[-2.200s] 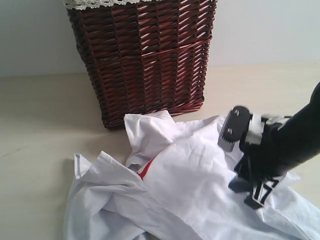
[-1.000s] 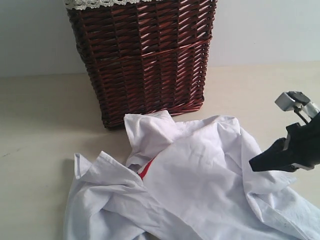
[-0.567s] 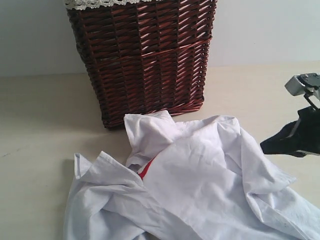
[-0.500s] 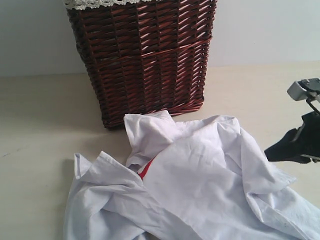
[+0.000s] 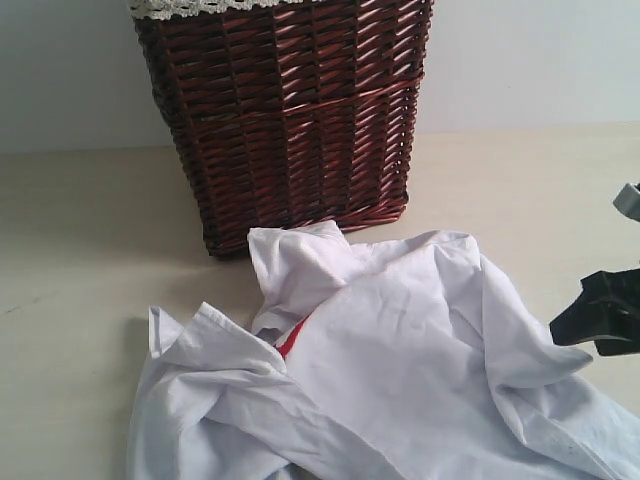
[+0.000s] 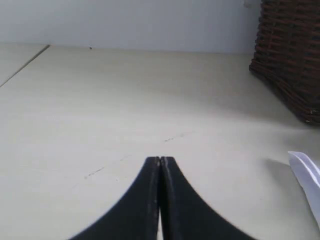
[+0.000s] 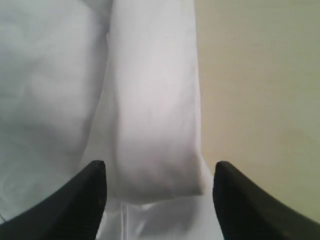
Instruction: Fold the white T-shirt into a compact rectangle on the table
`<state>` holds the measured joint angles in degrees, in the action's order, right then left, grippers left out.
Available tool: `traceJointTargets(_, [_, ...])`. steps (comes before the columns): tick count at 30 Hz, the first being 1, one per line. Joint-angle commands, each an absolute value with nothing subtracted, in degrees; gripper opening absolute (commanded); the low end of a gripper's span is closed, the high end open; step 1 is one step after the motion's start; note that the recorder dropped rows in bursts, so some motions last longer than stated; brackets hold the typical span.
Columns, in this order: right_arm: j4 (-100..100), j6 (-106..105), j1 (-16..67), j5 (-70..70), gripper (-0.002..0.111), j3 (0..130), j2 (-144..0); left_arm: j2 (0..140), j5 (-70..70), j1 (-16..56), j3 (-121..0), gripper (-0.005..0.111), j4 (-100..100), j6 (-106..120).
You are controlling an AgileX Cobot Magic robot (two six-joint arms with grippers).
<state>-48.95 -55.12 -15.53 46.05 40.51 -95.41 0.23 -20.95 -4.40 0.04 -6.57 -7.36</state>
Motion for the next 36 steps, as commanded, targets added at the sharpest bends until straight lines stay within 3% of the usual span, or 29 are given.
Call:
traceJointTargets(1, [-50.0,-53.4,-15.8,47.5,0.059,40.4,-97.9,0.0,-20.5,-4.6,0.0,0.000,-6.7,-7.3])
traceJointTargets(6, [-52.7,-53.3,-15.8,49.5,0.054,40.4,-99.2,0.0,-20.5,-4.6,0.0,0.000,-6.7,-7.3])
traceJointTargets(15, [-57.6,-54.0,-15.8,52.4,0.001,40.4,-99.2,0.0,-20.5,-4.6,0.0,0.000,-6.7,-7.3])
traceJointTargets(26, [-76.4,-66.5,-13.9,52.7,0.000,40.4,-98.0,0.0,-20.5,-4.6,0.0,0.000,-6.7,-7.3])
traceJointTargets(36, [-81.9,-82.7,4.8,37.7,0.001,40.4,-98.0,0.0,-20.5,-4.6,0.0,0.000,-6.7,-7.3])
